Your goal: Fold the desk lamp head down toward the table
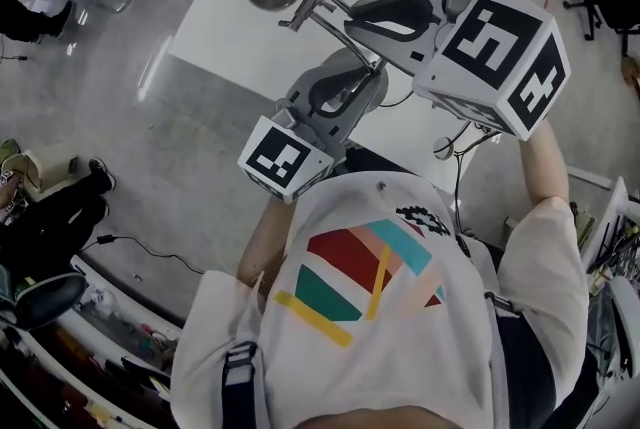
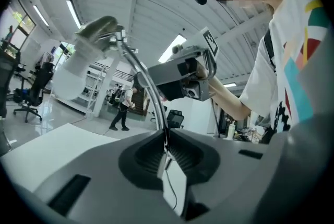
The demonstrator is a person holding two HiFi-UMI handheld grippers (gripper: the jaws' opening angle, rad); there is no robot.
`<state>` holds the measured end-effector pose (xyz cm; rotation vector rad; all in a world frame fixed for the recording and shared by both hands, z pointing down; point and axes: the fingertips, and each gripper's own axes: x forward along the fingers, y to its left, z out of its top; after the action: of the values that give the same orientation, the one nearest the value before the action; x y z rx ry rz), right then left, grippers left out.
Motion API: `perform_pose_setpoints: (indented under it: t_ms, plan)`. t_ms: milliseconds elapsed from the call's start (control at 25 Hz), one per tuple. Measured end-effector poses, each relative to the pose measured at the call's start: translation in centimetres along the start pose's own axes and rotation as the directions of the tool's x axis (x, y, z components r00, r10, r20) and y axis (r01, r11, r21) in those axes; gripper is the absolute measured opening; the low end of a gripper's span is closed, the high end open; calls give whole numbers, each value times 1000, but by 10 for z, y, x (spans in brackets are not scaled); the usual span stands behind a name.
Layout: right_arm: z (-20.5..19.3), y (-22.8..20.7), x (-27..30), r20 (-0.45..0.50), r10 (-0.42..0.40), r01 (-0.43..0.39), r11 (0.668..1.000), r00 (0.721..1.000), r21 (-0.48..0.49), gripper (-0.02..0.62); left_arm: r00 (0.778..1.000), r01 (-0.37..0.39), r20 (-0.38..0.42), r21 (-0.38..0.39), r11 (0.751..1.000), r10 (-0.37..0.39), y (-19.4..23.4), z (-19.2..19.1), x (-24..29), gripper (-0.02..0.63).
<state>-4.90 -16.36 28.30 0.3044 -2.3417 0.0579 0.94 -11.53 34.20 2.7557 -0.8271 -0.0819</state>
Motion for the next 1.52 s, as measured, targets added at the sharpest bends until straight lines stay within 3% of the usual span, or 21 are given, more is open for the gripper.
perform_pose_setpoints:
  t_ms: [160,320,440,600,720,800,880,920,1040,1160,1280,1360,1440,1520]
  plan:
    - [-1,-2,14,-98,6,-8,1000,995,-16,44,1000,31,4,-18,999,-31,-2,2,2,77]
    - [-5,-5,30,-142,24,-19,999,990,34,44,999,30,38,-38,999,-28,0,3,0,89]
    - [-14,-6,44,-181,88,-74,994,980,83,44,996,37,91,-142,989,-24,0,1,0,100]
    - [-21,-6,74,-220,195,-164,974,956,154,44,987,55,160,-329,943,-2,14,-2,-8,104]
    - [-22,-6,76,-231,213,-180,971,949,157,44,979,87,203,-328,941,-19,14,-2,-9,106]
    - [-24,-4,73,-221,225,-192,968,949,161,44,978,68,210,-258,964,-12,10,-1,-10,112]
    - [-23,-4,72,-208,243,-208,963,948,173,45,975,-39,213,-103,994,60,15,6,-15,151]
    - [-22,-5,74,-205,249,-214,961,947,176,46,969,-116,215,-28,993,119,24,9,-21,198]
    - [-24,-10,80,-209,250,-217,962,945,168,46,941,-307,161,36,951,298,63,-3,-49,204]
    - [-32,-10,84,-215,241,-206,964,946,171,46,917,-391,138,117,913,375,84,-7,-74,204]
    - [-32,-13,95,-254,238,-191,962,937,194,45,914,-403,139,198,894,381,96,5,-85,204]
    - [-31,-14,101,-282,260,-201,954,923,221,46,927,-375,115,258,890,358,101,9,-85,204]
    - [-34,-14,104,-293,286,-213,943,913,256,46,947,-288,-12,404,868,320,99,-3,-77,203]
    - [-42,-12,105,-309,301,-209,932,902,297,46,942,-227,-107,492,841,317,96,-17,-66,202]
